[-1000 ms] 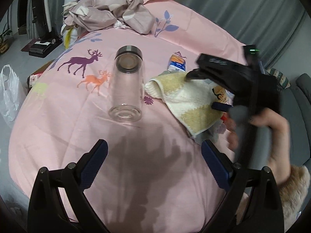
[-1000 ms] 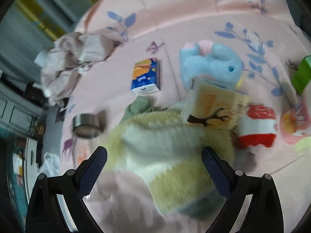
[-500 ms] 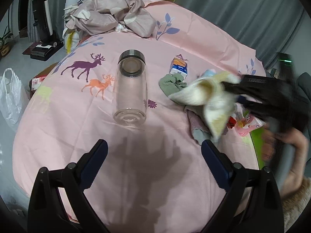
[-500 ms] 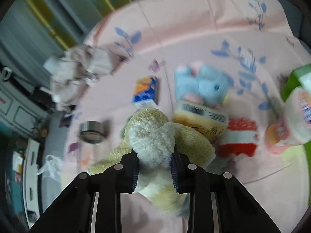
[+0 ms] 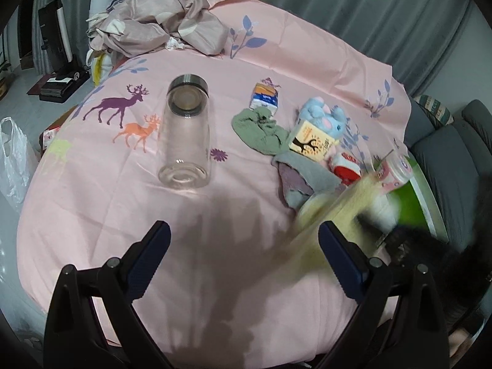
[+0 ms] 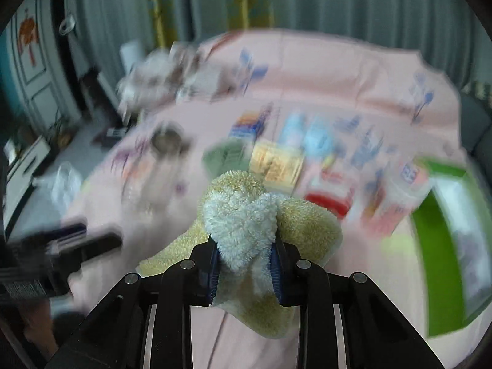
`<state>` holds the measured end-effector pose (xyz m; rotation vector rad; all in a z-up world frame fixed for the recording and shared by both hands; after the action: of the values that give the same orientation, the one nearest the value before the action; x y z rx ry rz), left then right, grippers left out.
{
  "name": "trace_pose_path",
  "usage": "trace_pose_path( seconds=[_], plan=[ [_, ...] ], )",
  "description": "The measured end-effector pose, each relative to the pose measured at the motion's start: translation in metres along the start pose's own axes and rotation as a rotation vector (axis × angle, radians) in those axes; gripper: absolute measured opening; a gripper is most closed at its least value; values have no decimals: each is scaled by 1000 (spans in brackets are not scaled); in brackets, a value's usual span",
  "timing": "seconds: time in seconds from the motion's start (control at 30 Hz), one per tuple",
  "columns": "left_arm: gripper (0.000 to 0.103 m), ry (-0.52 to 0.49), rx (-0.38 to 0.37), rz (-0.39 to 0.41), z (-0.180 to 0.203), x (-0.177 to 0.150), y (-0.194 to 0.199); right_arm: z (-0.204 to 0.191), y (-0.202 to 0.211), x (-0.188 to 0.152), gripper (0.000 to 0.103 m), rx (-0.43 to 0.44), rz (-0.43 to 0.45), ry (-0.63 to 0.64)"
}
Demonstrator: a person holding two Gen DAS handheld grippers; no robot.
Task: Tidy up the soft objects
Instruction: 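Grasp the cream-and-tan fluffy towel with the right gripper and lift it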
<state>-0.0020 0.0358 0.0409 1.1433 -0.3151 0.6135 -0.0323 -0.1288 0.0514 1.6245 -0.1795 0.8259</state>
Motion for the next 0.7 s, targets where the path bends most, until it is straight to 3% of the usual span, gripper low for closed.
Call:
trace_pose_path(
  seconds=[0.1,0.2,0.43,0.53,0.7],
  plan=[
    [96,-13,4,-12,2,-5,-2,-10,-20,-34,30,162,-108,-62],
    [96,-25,2,-30,4,-10,-6,-7,-36,-60,30,264,-201,-171],
    [96,-70,-33,-108,20,-30,-21,8,-46,-81,30,434,-226,-387],
    [93,-90,-60,-139,28,-39,-28,13,-47,-84,30,465,-238,-435],
    [78,-118,-79,-196,41,-55,-42,19,-36,-81,30,407,-221,-435]
  ],
)
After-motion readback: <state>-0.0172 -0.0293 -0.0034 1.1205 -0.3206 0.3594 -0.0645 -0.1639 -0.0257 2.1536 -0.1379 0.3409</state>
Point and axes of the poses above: each gripper's, at about its wrist camera, not at the fingertips, and y roughly against the way its jaws point, z to its right, x to its top, the point moved 7 cm from there along -y, roughly the way its jaws point, and after that the axes turned 8 degrees about y, right-handed, at the moved point
